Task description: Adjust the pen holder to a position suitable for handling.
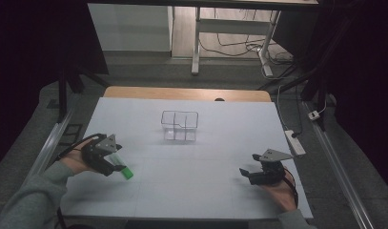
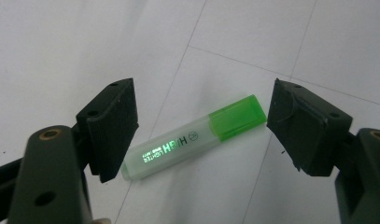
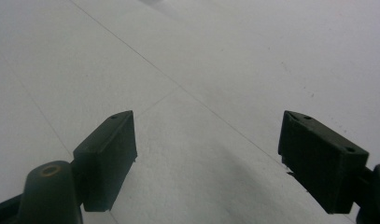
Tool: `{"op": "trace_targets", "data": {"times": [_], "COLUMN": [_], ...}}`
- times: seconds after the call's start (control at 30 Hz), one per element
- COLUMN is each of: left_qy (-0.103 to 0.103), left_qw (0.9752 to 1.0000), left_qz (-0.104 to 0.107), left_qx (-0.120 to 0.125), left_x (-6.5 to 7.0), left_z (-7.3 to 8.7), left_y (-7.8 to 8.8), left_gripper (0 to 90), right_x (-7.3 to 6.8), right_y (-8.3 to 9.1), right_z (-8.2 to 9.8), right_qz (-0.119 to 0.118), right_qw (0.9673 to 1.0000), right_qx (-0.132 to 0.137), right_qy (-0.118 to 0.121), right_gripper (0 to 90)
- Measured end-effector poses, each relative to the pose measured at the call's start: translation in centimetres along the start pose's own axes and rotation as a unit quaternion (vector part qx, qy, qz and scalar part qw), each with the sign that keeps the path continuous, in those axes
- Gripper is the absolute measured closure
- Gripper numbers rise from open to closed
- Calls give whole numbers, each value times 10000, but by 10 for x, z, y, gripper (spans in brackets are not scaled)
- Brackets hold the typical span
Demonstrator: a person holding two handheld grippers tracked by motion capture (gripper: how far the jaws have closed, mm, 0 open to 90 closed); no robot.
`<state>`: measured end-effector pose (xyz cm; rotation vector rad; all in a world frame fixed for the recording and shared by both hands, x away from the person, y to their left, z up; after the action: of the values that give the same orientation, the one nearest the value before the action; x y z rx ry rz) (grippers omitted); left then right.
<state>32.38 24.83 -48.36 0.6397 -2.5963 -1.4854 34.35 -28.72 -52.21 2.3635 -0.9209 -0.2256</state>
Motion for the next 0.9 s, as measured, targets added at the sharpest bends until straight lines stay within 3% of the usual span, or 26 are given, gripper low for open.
{"op": "trace_targets", "data": {"times": [0.33, 0.6, 0.77, 0.9], "left_qy": [-336, -783, -1103, -1390], "left_qw": [9992, 9962, 9920, 9870], "left_qz": [212, 366, 522, 652], "left_qx": [-86, -141, -321, -466], "left_x": [2, -3, -7, -11], "left_z": [-1, -5, -7, -9], "left_y": [-1, -2, -6, -6], "left_gripper": [245, 243, 242, 250], "right_x": [-1, -2, -2, -3], "right_y": [2, 1, -1, -2], "right_z": [0, 0, -1, -1], "right_qz": [7, 1, -3, -38], "right_qw": [10000, 10000, 10000, 10000], "right_qx": [19, -1, -3, -48], "right_qy": [-14, 26, 41, 67], "right_gripper": [188, 190, 191, 189]}}
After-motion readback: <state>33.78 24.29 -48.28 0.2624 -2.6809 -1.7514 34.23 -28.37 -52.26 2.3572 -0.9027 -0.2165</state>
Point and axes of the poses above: each handheld gripper's, and its own axes: y roughly backward along the jaws, z roughly out of its underside, x roughly to its right, the point moved 2 cm from there along -y, roughly forward along the jaws, and after that the axes turned 2 degrees about x, right-handed, at the moved point
